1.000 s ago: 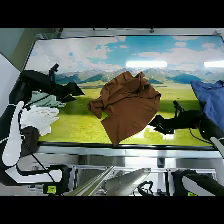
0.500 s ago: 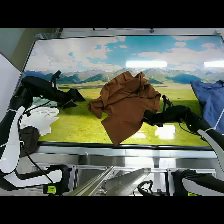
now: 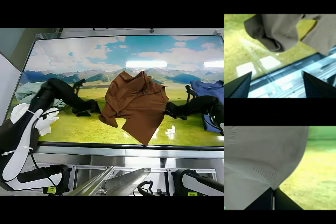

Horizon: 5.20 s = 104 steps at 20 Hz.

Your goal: Fold the shirts.

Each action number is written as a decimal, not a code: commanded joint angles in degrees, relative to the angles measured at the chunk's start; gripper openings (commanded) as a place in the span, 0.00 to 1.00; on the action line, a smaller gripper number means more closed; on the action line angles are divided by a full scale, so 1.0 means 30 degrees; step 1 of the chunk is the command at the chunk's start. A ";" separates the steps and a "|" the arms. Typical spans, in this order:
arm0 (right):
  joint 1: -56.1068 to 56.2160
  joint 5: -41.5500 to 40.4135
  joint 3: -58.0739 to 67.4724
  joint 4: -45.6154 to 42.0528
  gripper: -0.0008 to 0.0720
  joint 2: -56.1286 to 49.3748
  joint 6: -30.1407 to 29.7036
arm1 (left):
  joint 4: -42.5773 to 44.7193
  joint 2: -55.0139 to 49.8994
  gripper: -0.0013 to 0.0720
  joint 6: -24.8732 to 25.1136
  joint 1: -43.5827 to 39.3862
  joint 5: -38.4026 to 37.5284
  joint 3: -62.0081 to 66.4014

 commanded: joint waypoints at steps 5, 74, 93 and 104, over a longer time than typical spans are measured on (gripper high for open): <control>-0.0998 -0.0437 0.0146 0.0845 0.04 0.0066 -0.2856 | 0.2346 -0.0903 0.97 -0.6251 -0.9559 -0.3716 0.0015; -0.1013 -0.3118 1.6123 0.6164 0.52 -0.9420 -0.3971 | 0.2426 -1.0287 0.97 -0.2827 0.3468 -0.2863 1.4192; -0.4794 -0.2900 0.0277 0.2040 0.52 -0.3840 -0.4772 | -0.0095 -0.0015 0.97 0.4845 1.1351 -0.3614 -0.5778; -0.3002 -0.2331 0.0313 0.2535 0.51 -0.4743 -0.4976 | 0.0000 -0.1515 0.56 0.5173 1.1329 -0.1814 -0.5778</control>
